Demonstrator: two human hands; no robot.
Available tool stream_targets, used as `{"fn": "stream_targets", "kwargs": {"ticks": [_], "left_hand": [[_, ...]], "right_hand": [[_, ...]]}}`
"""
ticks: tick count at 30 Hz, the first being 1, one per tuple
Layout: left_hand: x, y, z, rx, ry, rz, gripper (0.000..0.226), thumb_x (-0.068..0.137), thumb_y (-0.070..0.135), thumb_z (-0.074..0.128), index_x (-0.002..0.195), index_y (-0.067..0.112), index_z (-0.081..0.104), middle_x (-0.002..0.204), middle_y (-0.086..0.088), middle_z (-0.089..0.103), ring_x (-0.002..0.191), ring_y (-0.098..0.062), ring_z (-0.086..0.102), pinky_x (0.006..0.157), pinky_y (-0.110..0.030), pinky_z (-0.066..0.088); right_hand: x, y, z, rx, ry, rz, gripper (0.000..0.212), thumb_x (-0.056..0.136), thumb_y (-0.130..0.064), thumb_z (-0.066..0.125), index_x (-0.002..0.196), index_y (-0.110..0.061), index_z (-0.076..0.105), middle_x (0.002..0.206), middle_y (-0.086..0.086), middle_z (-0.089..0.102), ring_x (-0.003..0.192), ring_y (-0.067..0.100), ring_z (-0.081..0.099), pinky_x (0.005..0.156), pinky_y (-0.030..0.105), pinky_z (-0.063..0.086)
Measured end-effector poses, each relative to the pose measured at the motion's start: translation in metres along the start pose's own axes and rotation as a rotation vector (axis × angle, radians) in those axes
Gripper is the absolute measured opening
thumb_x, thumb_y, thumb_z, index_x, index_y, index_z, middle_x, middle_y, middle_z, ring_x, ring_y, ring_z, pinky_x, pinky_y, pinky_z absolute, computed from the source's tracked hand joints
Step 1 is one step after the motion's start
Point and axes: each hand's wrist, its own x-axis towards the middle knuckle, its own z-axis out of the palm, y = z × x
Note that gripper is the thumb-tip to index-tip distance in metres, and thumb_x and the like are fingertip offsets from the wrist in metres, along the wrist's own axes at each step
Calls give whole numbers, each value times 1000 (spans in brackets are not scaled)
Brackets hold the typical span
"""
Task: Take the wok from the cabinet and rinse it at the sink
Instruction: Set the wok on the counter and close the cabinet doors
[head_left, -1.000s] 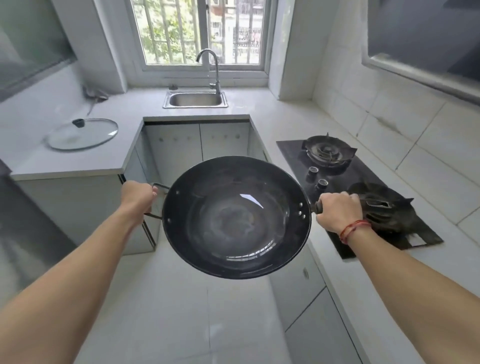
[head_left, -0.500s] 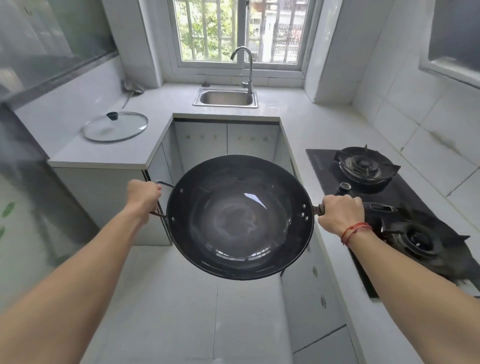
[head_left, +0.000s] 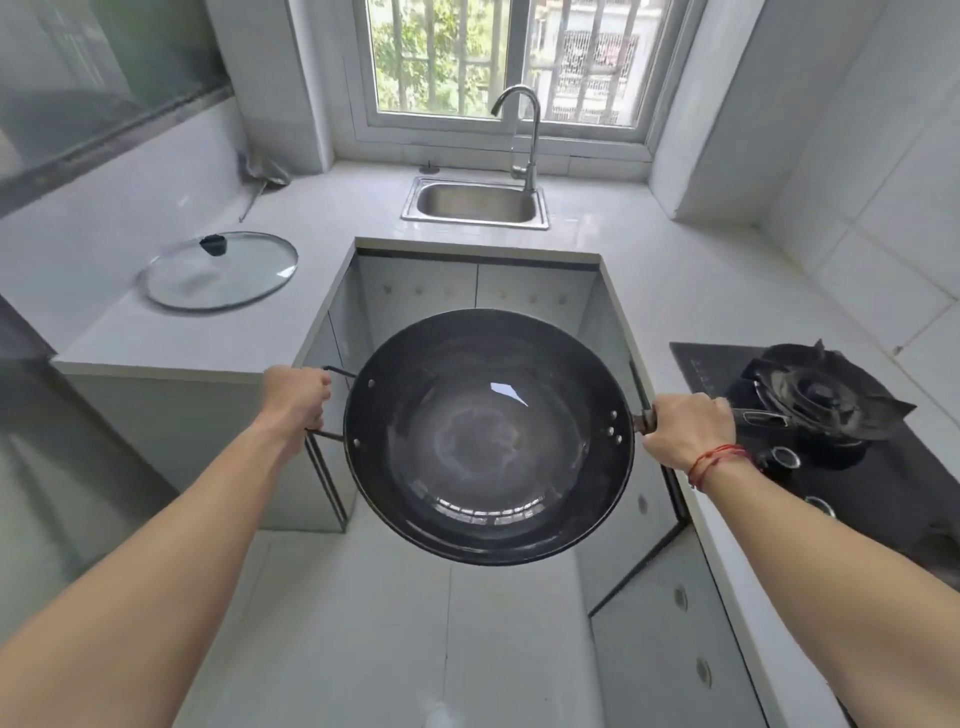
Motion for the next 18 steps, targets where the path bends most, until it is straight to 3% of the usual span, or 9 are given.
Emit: {"fn": "stream_targets", "kwargs": {"ticks": [6, 13, 18], "left_hand": [[80, 39, 20, 48, 23, 27, 13, 88, -4, 50, 85, 8, 56, 68, -8, 41, 51, -18, 26, 45, -24, 20], [159, 69, 67, 32, 20, 20, 19, 90, -1, 50, 76, 4, 61, 65, -8, 47, 50, -18, 31, 46, -23, 24], [232, 88, 112, 43, 8, -10, 11, 88, -4, 49, 85, 6, 54, 64, -7, 40, 37, -12, 27, 38, -14, 19]], "right_hand": [[79, -30, -3, 2, 10, 19, 18, 82, -37, 57, 89, -24, 68, 87, 1, 69, 91, 26, 63, 88, 37, 39], [175, -40, -7, -15, 29, 14, 16, 79, -29, 56, 87, -22, 68, 84, 3, 68, 85, 27, 61, 83, 34, 42], [263, -47, 1, -32, 36, -2, 16, 82, -32, 55, 85, -22, 67, 81, 3, 66, 83, 27, 60, 84, 33, 41]]}}
